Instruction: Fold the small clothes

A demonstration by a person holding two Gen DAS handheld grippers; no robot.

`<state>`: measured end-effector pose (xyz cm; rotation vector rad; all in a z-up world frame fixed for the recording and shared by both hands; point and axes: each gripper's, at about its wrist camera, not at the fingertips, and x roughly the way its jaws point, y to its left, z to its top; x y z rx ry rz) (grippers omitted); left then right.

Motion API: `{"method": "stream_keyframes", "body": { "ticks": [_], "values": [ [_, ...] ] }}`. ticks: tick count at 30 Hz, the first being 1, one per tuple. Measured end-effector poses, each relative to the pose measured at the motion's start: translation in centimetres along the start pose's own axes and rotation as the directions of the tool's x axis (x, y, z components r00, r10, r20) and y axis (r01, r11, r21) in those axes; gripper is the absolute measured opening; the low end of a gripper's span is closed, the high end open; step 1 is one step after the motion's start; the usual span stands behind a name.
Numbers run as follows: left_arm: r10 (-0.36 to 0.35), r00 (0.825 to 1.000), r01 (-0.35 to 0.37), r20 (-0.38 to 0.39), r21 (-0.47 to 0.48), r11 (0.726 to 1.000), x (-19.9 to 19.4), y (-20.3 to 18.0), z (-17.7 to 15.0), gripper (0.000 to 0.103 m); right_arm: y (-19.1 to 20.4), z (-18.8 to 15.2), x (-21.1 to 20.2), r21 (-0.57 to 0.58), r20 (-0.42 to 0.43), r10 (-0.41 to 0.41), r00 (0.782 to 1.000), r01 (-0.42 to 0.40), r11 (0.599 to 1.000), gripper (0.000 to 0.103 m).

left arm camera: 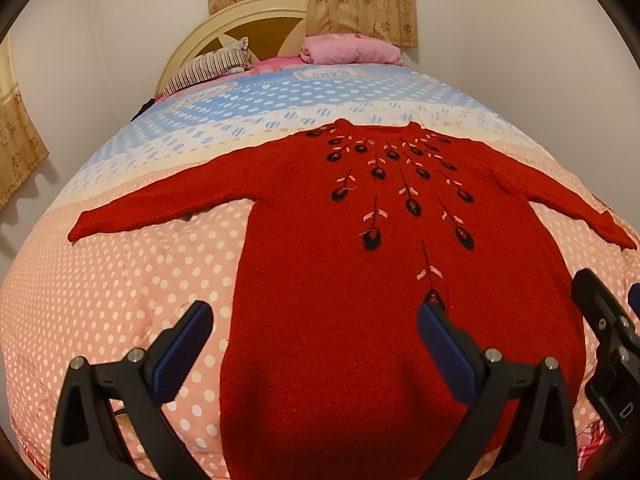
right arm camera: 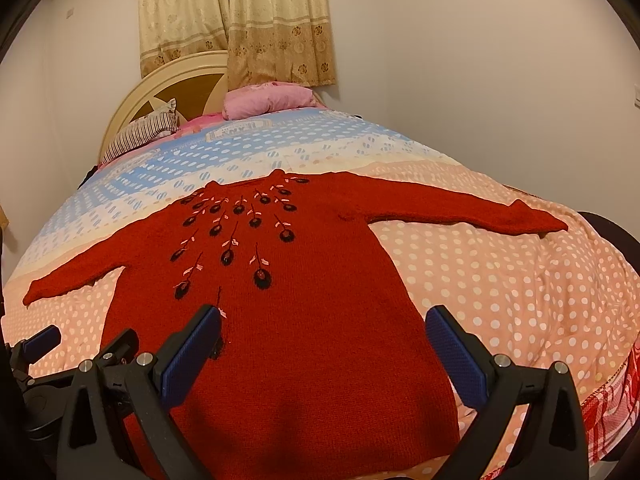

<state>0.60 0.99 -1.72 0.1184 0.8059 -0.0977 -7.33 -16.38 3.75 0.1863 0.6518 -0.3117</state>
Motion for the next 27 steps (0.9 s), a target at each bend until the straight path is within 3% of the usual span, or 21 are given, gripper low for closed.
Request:
{"method": "stream_keyframes", "body": {
  "ticks": [27],
  "values": [
    [-0.005,1.000,0.005,-0.003,0.004,1.000,0.21,-0.17,-0.11,0.103,-0.03,0.08,0.61,-0.003,-0.019,-0.014,1.000,0.014,1.000,0.102]
  ]
}}
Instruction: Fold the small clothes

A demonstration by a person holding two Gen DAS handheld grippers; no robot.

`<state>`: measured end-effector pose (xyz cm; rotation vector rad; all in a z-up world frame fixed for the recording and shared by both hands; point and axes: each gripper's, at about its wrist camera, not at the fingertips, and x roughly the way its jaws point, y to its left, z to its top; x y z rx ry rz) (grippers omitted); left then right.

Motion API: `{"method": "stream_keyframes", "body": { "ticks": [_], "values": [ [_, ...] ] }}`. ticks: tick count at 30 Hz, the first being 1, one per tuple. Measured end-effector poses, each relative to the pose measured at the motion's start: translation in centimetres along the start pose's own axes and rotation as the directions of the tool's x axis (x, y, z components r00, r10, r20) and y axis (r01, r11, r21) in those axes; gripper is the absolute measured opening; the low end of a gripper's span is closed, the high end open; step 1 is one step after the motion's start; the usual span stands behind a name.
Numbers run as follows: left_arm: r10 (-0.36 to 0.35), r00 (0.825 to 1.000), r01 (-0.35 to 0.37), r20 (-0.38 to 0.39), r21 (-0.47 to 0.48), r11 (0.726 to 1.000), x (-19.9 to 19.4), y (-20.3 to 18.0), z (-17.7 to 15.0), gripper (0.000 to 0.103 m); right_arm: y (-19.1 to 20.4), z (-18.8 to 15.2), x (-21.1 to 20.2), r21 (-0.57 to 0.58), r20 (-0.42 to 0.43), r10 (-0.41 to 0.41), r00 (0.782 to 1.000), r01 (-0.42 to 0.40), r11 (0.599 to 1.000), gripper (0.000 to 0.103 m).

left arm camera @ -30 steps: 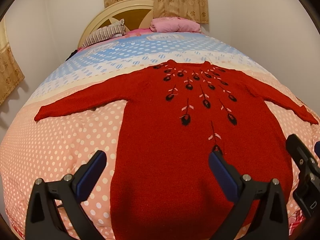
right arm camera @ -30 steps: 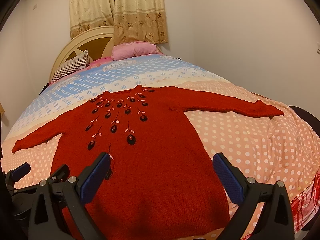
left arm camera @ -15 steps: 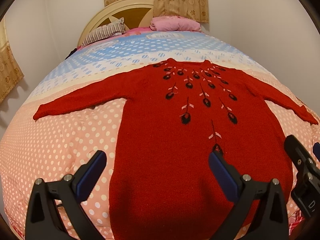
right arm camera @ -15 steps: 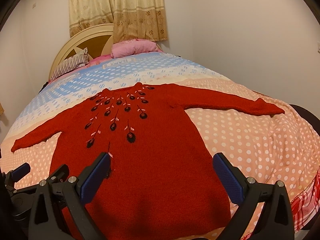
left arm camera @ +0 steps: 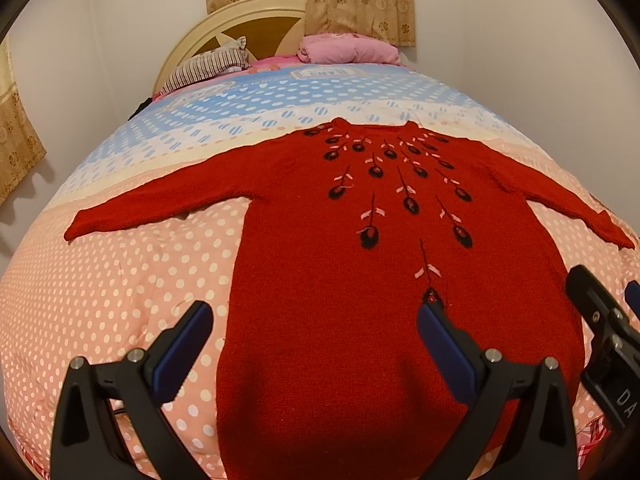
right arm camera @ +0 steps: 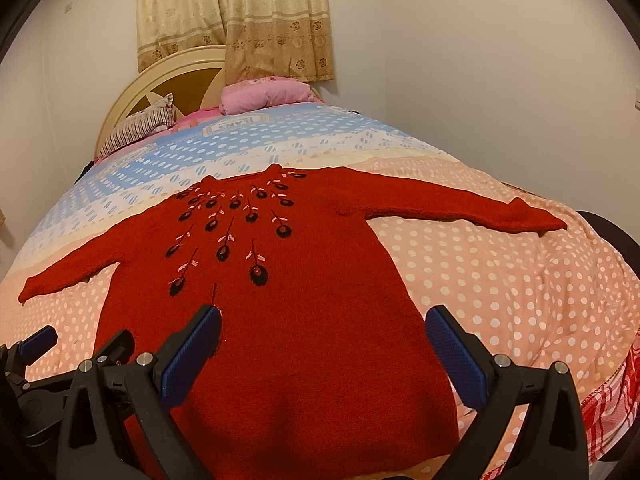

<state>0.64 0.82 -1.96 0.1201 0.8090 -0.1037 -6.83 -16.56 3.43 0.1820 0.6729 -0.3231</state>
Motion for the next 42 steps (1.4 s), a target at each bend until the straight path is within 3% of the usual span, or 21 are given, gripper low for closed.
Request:
{"method": "stream_keyframes", "body": {
  "ticks": [26,42],
  "values": [
    [-0.014,1.000,0.014,-0.022,0.007,1.000,1.7,-0.1,0.5,0.103,0.1,1.0,1.6,-0.006,-0.027,-0.026,0.999,0.026,1.000,0.102],
    [0.005,1.000,-0.005,-0.010,-0.021,1.000,5.0,1.6,3.5,0.103,-0.8,3.8,4.7,0.012,-0.049,-0.070,0.996,0.070,0.997,0.102]
  ]
}}
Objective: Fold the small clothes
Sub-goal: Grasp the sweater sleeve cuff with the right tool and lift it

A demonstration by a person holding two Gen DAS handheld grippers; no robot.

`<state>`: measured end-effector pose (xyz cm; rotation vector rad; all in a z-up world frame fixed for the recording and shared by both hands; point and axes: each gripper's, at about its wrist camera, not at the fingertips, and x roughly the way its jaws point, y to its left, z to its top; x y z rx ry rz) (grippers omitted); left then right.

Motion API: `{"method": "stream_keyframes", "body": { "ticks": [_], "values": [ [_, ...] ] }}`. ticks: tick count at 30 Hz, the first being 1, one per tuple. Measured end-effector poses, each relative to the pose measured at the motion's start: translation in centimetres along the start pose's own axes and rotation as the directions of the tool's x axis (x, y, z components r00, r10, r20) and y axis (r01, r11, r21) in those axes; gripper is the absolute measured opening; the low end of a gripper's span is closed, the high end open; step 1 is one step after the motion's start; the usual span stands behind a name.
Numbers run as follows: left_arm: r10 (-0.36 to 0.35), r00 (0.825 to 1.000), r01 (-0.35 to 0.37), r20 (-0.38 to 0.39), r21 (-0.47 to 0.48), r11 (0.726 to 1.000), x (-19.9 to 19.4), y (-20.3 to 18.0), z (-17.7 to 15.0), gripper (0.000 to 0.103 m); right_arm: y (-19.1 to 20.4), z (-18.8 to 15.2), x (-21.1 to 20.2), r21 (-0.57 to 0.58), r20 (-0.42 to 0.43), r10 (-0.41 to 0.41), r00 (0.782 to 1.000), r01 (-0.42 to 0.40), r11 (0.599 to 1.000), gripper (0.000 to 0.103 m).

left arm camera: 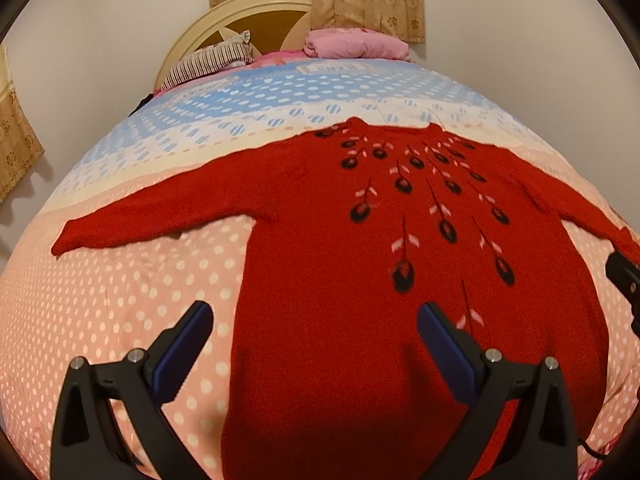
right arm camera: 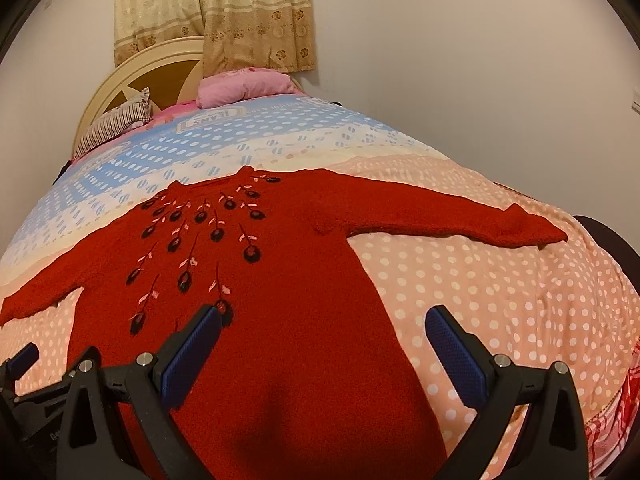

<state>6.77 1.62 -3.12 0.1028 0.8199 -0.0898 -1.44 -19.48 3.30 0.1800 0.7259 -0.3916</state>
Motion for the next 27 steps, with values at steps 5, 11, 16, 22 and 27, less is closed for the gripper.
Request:
{"method": "stream_keyframes", "body": {
  "ticks": [5,11,16,22,27],
  "values": [
    [-0.008,1.000,0.009,0.017,-0.048,0.999,2.0,1.0,2.1,0.103,-1.1,1.3,1.2,0.015,0.001,-0.006,1.000,0.006,1.000,0.102],
    [0.077,0.995,-0.073,0.059,-0.054,0.996,5.1,1.6,4.0,0.103,-4.8,3.1,3.9,0.057,-0.006,-0.047,0.999,0.048,0.997,0.099],
    [0.099,0.995,-0.097,0.025,-0.058,0.994,7.8,2.0,3.9,0.103,-10.6,4.6,6.4,0.160,-0.045,-0.066,0.997,0.073,0.984,0.059],
    [0.079,0.996,-0.082,-0.043,-0.084,0.993,9.5,2.5,3.4,0.103,-23.9,6.6,8.7,0.373,-0.078,-0.201,0.976,0.216,0.902,0.052],
    [0.045,0.996,-0.055,-0.079,-0.121,0.991,10.3,2.9,3.1,0.103,-33.1,8.4,11.2,0.381,-0.135,-0.311,0.941,0.339,0.861,0.052]
  ]
}}
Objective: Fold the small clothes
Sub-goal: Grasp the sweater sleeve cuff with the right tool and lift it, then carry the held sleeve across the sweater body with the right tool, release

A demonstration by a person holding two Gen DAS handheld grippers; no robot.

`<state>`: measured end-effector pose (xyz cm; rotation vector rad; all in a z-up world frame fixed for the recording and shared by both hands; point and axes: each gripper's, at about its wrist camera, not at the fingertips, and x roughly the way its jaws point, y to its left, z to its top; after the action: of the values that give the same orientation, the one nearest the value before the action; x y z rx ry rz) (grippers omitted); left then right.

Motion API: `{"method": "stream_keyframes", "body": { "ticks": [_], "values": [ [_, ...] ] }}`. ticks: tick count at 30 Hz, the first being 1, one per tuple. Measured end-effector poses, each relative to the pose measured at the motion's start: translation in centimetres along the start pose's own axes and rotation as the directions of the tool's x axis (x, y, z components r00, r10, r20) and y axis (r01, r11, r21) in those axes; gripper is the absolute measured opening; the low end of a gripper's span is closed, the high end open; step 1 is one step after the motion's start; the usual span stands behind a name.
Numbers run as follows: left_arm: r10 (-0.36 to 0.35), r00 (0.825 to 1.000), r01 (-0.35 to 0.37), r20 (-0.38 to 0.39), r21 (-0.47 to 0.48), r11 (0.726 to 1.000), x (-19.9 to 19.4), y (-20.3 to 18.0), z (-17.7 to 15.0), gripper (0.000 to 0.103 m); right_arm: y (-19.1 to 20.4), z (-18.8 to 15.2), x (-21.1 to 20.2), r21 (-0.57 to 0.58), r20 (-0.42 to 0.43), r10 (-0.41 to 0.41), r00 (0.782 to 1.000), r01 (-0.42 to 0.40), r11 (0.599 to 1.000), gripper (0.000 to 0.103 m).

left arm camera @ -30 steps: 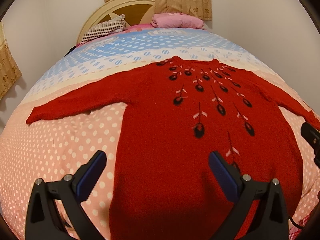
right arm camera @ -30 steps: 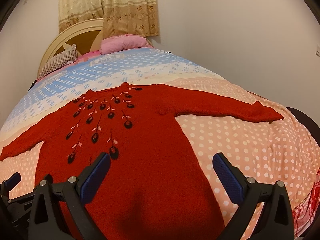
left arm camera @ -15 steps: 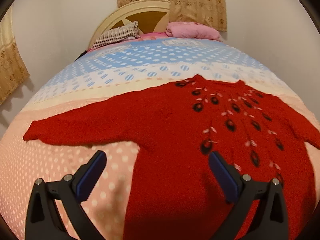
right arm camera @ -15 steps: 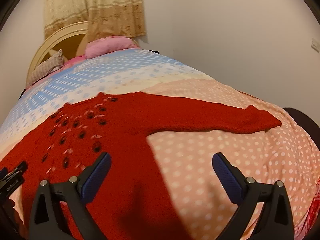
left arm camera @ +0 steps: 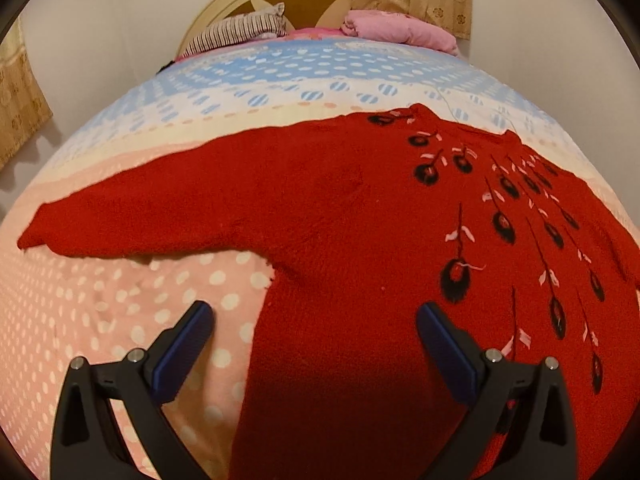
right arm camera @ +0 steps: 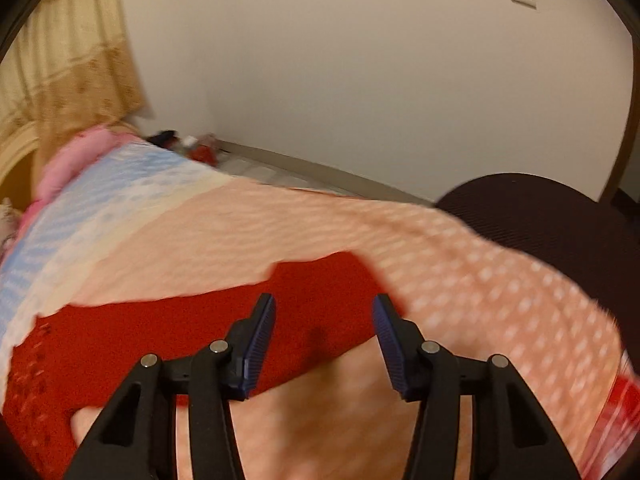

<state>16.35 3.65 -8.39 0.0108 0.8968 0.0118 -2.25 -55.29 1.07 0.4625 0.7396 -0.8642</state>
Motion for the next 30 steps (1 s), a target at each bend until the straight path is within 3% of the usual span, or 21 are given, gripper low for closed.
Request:
{"method": "stream_keyframes", "body": {
  "ticks": [5,7,10,12,13,16,23,30],
  "values": [
    [-0.044,0.999,0.043,-0.029,-0.051,0.998,0.8,0.5,0.1,0.103,-2.1,0.7,5.1,-0.005,-0.136,-0.056,0.989,0.056,0.998,0.051],
    [-0.043,0.999,0.042,-0.031,-0.050,0.998,0.8,0.5,0.1,0.103,-2.2,0.6,6.3,-0.017,-0.154,-0.057,0.987,0.055,0.998,0.049],
    [-0.038,0.999,0.037,-0.031,-0.045,0.998,0.9,0.4,0.1,0.103,-1.1,0.3,6.2,-0.112,-0.117,-0.120,0.986,0.106,0.988,0.036],
    [-0.041,0.999,0.040,-0.029,-0.048,0.998,0.9,0.4,0.1,0.103,-0.7,0.4,6.4,-0.177,-0.109,-0.134,0.985,0.113,0.978,0.016],
    [-0.042,0.999,0.041,-0.029,-0.048,0.998,0.9,0.4,0.1,0.103,-0.7,0.5,6.6,-0.189,-0.121,-0.111,0.986,0.087,0.978,0.010],
    [-0.043,0.999,0.041,-0.028,-0.049,0.998,0.9,0.4,0.2,0.103,-1.3,0.8,6.7,-0.151,-0.173,-0.046,0.984,0.020,0.988,0.008],
    [-0.053,0.998,0.052,-0.024,-0.056,0.997,0.9,0.6,0.1,0.103,-3.0,3.5,2.1,0.061,-0.097,0.145,0.985,-0.140,0.988,0.008],
    [-0.070,0.997,0.069,-0.017,-0.068,0.995,0.7,0.9,0.0,0.103,3.2,4.8,-4.1,0.011,-0.022,0.272,0.962,-0.272,0.962,0.007]
  ]
}}
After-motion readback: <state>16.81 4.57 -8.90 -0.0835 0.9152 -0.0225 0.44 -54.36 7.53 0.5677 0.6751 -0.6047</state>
